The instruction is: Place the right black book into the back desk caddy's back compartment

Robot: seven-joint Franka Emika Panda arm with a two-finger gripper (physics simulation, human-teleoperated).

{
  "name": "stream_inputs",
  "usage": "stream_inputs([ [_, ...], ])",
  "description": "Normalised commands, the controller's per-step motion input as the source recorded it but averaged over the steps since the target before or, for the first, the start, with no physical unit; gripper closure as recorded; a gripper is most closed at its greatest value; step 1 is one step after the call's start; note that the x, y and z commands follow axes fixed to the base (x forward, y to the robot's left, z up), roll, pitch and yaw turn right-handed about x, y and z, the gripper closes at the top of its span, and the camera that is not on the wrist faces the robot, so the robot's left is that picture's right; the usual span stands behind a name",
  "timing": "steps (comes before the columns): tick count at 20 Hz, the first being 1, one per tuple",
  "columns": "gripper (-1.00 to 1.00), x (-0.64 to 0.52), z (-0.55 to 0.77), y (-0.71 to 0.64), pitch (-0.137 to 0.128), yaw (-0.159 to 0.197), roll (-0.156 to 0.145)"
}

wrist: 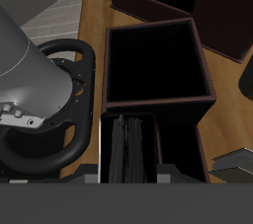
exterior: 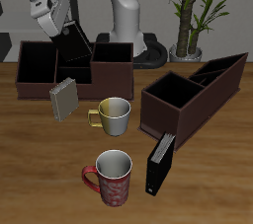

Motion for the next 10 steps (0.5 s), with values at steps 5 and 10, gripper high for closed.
stream_inputs([
  [5,1.0,-0.01,-0.14,-0.01,0.021,-0.01,-0.005],
  [10,1.0,0.01,-0.09,-0.12,0.01,-0.019,-0.027],
])
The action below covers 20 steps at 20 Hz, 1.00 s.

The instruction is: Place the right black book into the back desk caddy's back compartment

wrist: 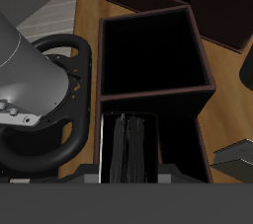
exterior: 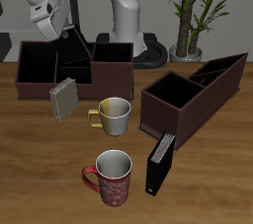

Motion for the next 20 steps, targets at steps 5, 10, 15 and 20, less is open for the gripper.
stream_inputs([
  [5,1.0,0.04,-0.18,-0.1,0.029,-0.03,-0.025],
  [10,1.0,0.04,-0.17,-0.04,0.024,-0.023,-0.011],
  [15,1.0,-0.03,-0.15,0.04,0.028,-0.007,0.011],
  [20,1.0,0.02,-0.19,0.04,0.047,-0.01,0.009],
])
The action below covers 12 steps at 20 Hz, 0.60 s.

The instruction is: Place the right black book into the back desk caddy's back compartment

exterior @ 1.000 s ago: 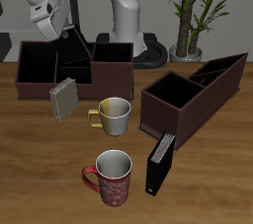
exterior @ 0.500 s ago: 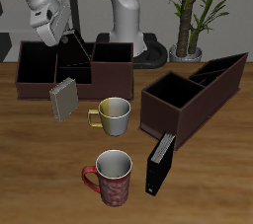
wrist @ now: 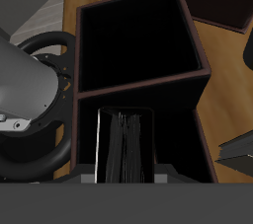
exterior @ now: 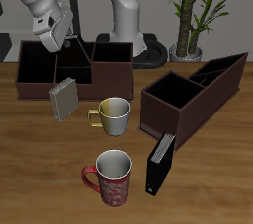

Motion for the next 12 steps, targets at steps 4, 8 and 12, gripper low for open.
stream_inputs([
  [4,1.0,0.01,-0.18,-0.04,0.039,-0.021,-0.02],
  [8,1.0,-0.08,-0.35,0.06,0.102,0.013,0.003],
  [12,1.0,0.09,-0.18,-0.01,0.043,-0.04,-0.042],
])
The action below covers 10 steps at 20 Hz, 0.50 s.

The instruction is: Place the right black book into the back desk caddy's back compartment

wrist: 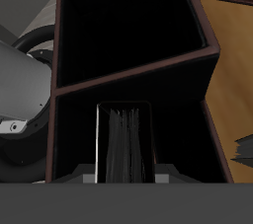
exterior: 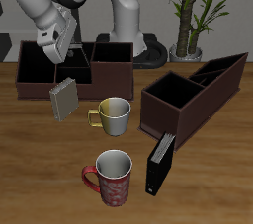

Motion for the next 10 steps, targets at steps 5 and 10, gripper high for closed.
stream_inputs([
  [5,-1.0,0.01,-0.03,-0.06,0.032,-0.056,-0.018],
  [10,-1.0,0.0,-0.01,-0.04,0.007,-0.008,-0.016],
])
